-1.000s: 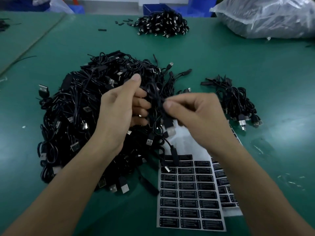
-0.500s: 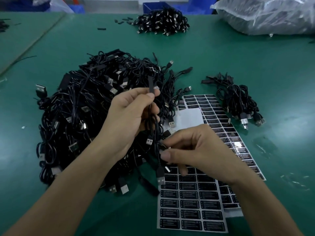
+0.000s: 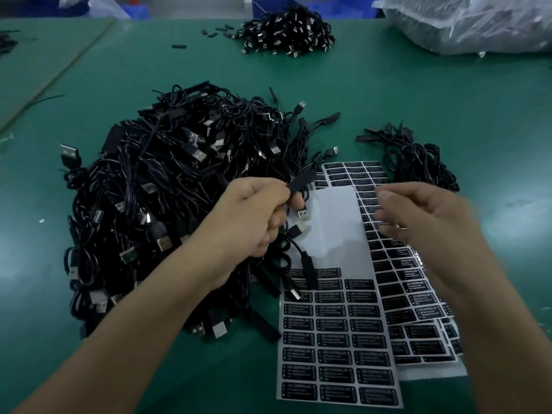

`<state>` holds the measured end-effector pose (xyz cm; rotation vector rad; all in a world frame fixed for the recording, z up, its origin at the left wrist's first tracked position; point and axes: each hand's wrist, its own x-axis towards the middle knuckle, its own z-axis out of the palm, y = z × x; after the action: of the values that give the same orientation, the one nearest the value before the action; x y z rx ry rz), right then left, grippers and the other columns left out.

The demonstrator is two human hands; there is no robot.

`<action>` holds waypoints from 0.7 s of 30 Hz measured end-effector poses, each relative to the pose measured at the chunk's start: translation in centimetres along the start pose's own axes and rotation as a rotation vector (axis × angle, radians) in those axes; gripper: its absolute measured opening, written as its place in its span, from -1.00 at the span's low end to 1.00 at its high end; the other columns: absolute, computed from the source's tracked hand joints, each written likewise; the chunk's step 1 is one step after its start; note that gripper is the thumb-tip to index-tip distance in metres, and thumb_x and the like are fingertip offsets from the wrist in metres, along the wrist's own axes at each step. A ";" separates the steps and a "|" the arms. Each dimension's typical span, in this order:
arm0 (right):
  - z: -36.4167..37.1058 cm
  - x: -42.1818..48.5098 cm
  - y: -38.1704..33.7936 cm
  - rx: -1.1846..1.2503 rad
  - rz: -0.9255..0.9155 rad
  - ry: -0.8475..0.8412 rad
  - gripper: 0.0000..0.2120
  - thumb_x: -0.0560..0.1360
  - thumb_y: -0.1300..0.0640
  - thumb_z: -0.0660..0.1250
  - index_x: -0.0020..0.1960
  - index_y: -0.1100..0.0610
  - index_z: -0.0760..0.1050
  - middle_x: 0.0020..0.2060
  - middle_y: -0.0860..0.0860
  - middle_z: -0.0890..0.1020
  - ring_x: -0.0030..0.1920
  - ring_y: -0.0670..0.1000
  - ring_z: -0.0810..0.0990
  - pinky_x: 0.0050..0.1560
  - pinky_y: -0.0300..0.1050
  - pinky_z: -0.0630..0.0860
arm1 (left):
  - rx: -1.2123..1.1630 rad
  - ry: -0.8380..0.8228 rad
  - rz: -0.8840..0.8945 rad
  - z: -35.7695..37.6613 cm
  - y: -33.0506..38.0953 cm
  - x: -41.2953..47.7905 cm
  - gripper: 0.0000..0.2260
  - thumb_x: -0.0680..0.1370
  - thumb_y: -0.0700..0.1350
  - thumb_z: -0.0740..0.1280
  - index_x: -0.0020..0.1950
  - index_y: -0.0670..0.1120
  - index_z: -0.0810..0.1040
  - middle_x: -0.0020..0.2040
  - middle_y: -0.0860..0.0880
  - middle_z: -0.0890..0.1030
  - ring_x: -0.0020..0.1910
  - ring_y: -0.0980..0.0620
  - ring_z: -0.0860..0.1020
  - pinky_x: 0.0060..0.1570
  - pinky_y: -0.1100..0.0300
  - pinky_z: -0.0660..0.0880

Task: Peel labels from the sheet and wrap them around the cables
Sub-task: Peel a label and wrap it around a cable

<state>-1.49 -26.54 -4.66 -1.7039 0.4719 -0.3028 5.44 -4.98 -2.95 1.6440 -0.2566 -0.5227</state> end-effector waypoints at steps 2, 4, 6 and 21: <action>-0.3 0.0 -0.1 0.020 0.050 0.022 -0.92 0.53 0.07 0.44 -0.09 -0.10 0.68 -0.11 -0.10 0.71 -0.01 -0.05 0.69 -0.02 -0.08 0.63 | 0.088 -0.010 -0.021 0.4 -0.2 0.1 -0.60 0.65 -0.16 0.11 -0.38 0.01 0.49 -0.51 0.07 0.28 -0.57 0.13 0.17 -0.61 0.32 0.09; -0.4 0.0 -0.4 0.105 0.139 0.023 -0.92 0.52 0.07 0.45 0.01 -0.05 0.64 -0.01 -0.06 0.69 0.06 0.01 0.68 -0.01 0.02 0.67 | 0.187 -0.022 -0.001 0.7 -0.6 0.2 -0.61 0.65 -0.09 0.13 -0.39 0.03 0.36 -0.49 0.08 0.25 -0.56 0.13 0.16 -0.61 0.34 0.12; -0.4 0.0 -0.7 0.218 0.231 -0.009 -0.76 0.48 0.08 0.48 0.14 0.00 0.58 0.09 0.01 0.64 0.10 0.11 0.67 -0.08 0.09 0.69 | 0.322 -0.043 0.083 1.2 -1.2 0.0 -0.66 0.66 0.05 0.15 -0.30 -0.02 0.32 -0.44 0.09 0.27 -0.54 0.15 0.20 -0.57 0.36 0.20; 1.3 -1.1 -0.6 -0.035 0.288 -0.472 -0.54 0.43 0.40 0.45 0.24 0.06 0.49 -0.20 0.16 0.74 -0.37 0.05 0.69 -0.47 -0.20 0.53 | 0.543 -0.173 0.174 1.8 -2.8 -0.3 -0.67 0.37 -0.13 0.58 -0.14 -0.12 0.42 -0.15 0.17 0.69 -0.36 0.13 0.62 -0.37 0.26 0.56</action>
<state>-1.79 -24.85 -4.26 -1.6477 0.3631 0.3137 3.96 -6.05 -5.74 2.0758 -0.7117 -0.4874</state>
